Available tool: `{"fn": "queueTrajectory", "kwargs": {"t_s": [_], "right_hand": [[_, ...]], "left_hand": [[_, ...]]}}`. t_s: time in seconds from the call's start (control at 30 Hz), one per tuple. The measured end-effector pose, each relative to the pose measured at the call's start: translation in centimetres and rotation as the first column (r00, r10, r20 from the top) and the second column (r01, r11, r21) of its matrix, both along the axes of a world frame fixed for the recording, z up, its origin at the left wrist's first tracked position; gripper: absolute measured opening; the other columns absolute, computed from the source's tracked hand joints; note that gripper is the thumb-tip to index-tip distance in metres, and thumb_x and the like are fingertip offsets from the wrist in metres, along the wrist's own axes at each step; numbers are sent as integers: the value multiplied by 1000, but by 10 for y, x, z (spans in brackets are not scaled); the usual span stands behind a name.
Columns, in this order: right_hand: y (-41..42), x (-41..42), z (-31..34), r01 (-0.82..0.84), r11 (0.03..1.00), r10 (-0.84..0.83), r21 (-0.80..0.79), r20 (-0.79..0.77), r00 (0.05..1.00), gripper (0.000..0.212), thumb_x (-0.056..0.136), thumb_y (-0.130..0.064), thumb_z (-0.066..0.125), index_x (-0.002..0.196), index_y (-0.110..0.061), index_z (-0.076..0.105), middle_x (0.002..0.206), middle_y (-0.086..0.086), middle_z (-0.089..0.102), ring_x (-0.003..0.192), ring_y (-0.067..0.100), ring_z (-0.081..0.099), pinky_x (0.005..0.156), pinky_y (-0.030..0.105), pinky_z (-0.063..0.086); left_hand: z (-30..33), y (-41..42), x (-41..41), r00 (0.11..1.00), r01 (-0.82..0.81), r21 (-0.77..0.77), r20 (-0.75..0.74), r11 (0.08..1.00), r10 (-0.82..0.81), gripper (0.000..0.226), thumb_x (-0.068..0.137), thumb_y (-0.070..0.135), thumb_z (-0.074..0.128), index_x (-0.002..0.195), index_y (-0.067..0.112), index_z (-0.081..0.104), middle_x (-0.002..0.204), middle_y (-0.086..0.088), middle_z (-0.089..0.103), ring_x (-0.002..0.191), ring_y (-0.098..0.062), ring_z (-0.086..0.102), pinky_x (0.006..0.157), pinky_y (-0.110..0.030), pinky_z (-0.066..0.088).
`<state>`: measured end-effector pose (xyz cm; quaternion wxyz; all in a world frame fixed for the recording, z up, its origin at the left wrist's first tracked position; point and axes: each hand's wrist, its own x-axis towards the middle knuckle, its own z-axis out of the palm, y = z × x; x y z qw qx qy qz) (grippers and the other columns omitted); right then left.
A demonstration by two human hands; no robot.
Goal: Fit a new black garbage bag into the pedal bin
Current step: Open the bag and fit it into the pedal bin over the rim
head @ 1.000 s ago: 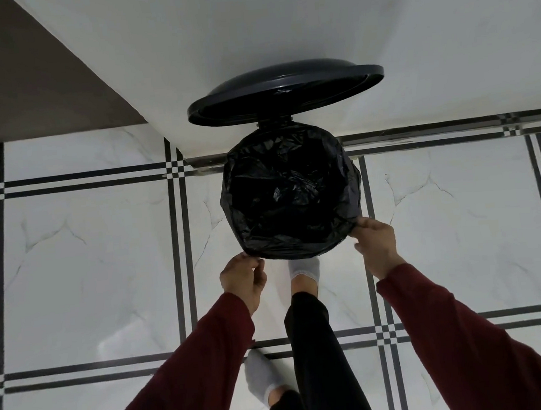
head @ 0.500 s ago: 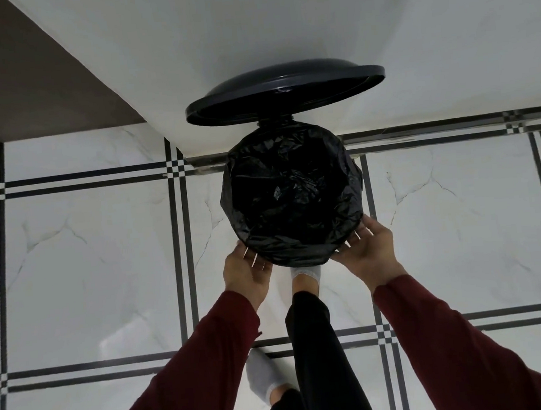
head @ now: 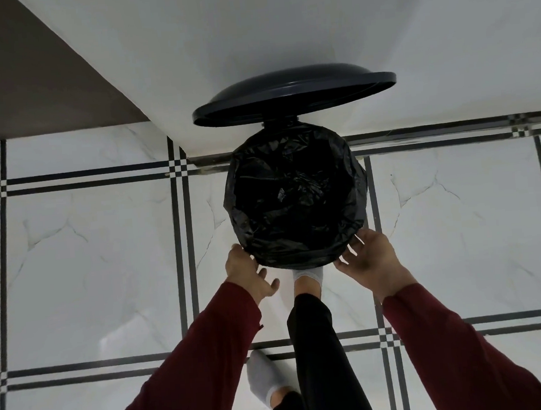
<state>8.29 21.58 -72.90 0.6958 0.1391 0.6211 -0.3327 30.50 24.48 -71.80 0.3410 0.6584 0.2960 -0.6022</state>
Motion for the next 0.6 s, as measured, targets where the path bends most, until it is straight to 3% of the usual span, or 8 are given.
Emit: {"fn": "queueTrajectory", "kwargs": {"t_s": [0.17, 0.27, 0.33, 0.4, 0.47, 0.5, 0.53, 0.6], "right_hand": [[2, 2, -2, 124, 991, -118, -52, 97, 988, 26, 94, -41, 59, 101, -23, 76, 112, 2, 78, 115, 24, 69, 93, 51, 55], [1, 10, 3, -72, 997, 72, -11, 14, 997, 17, 93, -32, 57, 96, -27, 72, 108, -7, 76, 121, 19, 63, 99, 55, 45], [-7, 7, 9, -249, 964, 260, 88, -155, 953, 20, 95, -26, 51, 94, -24, 71, 103, -4, 72, 107, 21, 63, 97, 48, 44], [-13, 0, 13, -308, 939, 336, 154, -602, 725, 17, 94, -18, 47, 88, -19, 63, 89, -1, 60, 92, 24, 56, 76, 31, 44], [-18, 2, 22, -363, 930, 73, -51, -944, 320, 23, 90, -12, 45, 97, -22, 64, 95, -6, 55, 92, 16, 55, 72, 23, 43], [-22, 11, 28, -522, 833, -54, -184, -965, 255, 26, 89, -12, 47, 100, -24, 66, 100, -10, 59, 93, 9, 58, 77, 17, 44], [-29, 25, 30, -686, 678, -93, -266, -956, 280, 27, 89, -12, 49, 100, -27, 68, 101, -11, 64, 94, 4, 61, 82, 12, 45], [-49, 58, 24, -930, 333, 91, -155, -976, 195, 27, 90, -16, 52, 104, -26, 72, 105, -5, 71, 96, 6, 65, 85, 11, 46]], "left_hand": [[5, -19, 0, 978, -206, -176, -31, 963, 204, 47, 101, 51, 38, 124, 23, 67, 125, -8, 66, 115, -30, 64, 102, -51, 51], [0, -20, -3, 968, -222, -247, 63, 943, 244, 46, 108, 44, 39, 136, 16, 62, 132, -10, 68, 117, -29, 68, 107, -46, 52], [-2, -16, -1, 984, -139, -212, 84, 967, 159, 44, 108, 41, 42, 135, 12, 61, 130, -8, 69, 113, -27, 68, 102, -43, 54], [0, -16, 3, 993, -14, -113, 112, 993, 27, 50, 105, 50, 37, 134, 16, 59, 139, -3, 60, 121, -26, 59, 103, -44, 47], [4, -20, 9, 957, 60, 59, 279, 996, -74, 55, 99, 52, 39, 141, 18, 50, 144, -6, 51, 122, -29, 52, 105, -47, 44], [5, -24, 13, 898, 60, 106, 429, 993, -100, 54, 97, 49, 43, 140, 16, 49, 141, -9, 48, 121, -32, 52, 104, -49, 46], [7, -30, 14, 814, 80, 69, 571, 994, -105, 50, 96, 45, 47, 136, 15, 50, 137, -9, 47, 121, -32, 51, 102, -49, 47], [12, -42, 10, 689, 208, -84, 719, 975, -85, 39, 96, 41, 51, 128, 19, 53, 130, -2, 42, 125, -27, 46, 101, -44, 44]]}}
